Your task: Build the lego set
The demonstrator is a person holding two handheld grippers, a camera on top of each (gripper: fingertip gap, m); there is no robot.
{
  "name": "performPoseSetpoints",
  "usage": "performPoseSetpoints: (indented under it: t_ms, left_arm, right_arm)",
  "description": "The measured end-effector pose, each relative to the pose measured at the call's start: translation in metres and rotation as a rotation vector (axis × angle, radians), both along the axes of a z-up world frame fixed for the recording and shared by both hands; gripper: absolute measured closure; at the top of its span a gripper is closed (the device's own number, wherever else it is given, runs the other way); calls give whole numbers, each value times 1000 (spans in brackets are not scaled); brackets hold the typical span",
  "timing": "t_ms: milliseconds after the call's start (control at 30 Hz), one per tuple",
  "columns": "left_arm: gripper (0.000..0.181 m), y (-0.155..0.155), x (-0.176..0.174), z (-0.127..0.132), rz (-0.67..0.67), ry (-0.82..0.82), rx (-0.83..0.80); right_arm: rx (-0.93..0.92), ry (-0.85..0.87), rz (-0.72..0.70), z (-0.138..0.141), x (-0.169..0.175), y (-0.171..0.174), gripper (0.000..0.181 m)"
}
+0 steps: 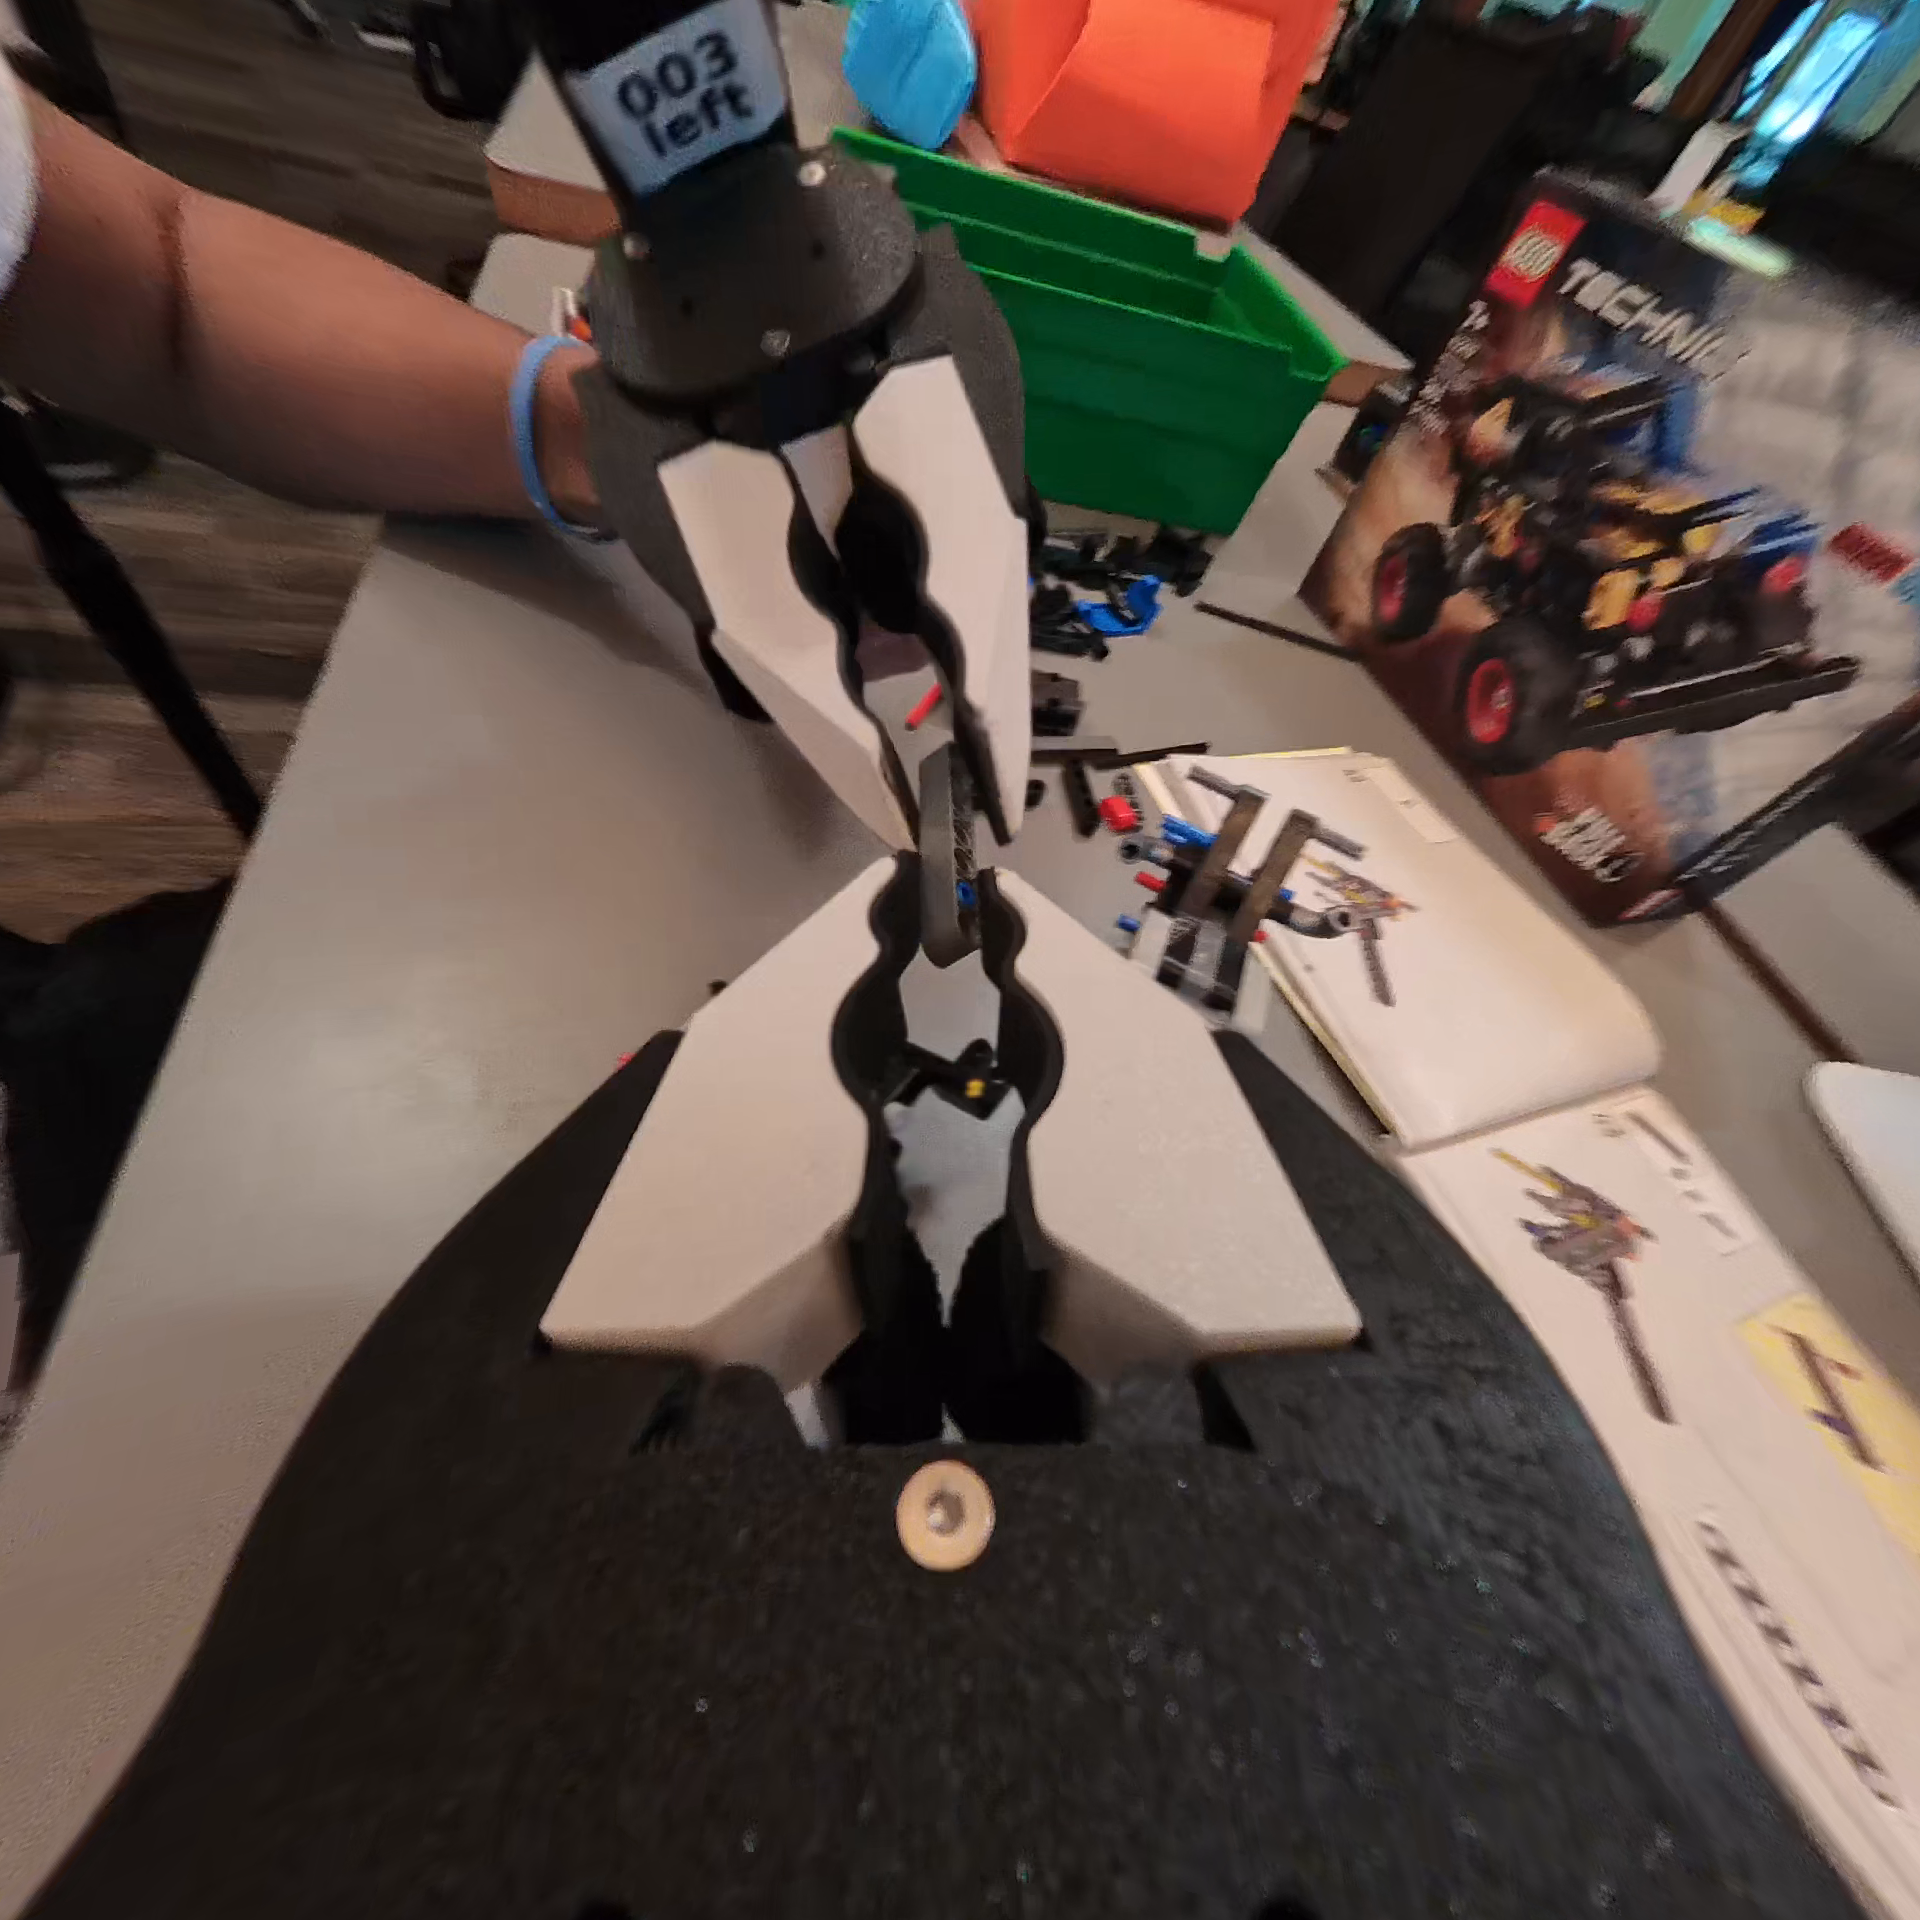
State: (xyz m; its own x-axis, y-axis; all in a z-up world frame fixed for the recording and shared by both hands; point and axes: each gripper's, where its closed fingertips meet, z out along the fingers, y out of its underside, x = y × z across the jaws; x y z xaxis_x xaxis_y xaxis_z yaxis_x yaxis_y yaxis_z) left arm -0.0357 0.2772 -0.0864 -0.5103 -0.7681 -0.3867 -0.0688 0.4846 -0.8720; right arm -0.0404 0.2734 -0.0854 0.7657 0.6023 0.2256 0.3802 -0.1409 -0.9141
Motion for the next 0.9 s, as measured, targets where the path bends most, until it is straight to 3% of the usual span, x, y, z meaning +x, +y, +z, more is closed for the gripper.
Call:
performPoseSetpoints:
  t_ms: [133, 400, 567, 733, 800, 900]
  left_arm:
    - [159, 11, 3, 17, -1, 52, -289]
    - [165, 8, -6, 62, -159, -4, -818]
    - [171, 12, -18, 88, -265, -68, -1028]
    - [160, 17, -20, 95, -298, -74, -1147]
    - [158, 19, -15, 91, -264, -53, -1147]
    - [167, 24, -9, 85, -202, -33, -1159]
  right_arm:
    - [75, -22, -62, 9, 10, 4, 172]
    - [326, 108, -158, 59, -3, 12, 171]
    - [419, 219, -264, 79, -9, 19, 171]
    - [453, 416, -385, 82, -11, 28, 171]
    - [482, 308, -492, 77, -6, 33, 172]
    - [573, -80, -590, 72, -10, 37, 172]
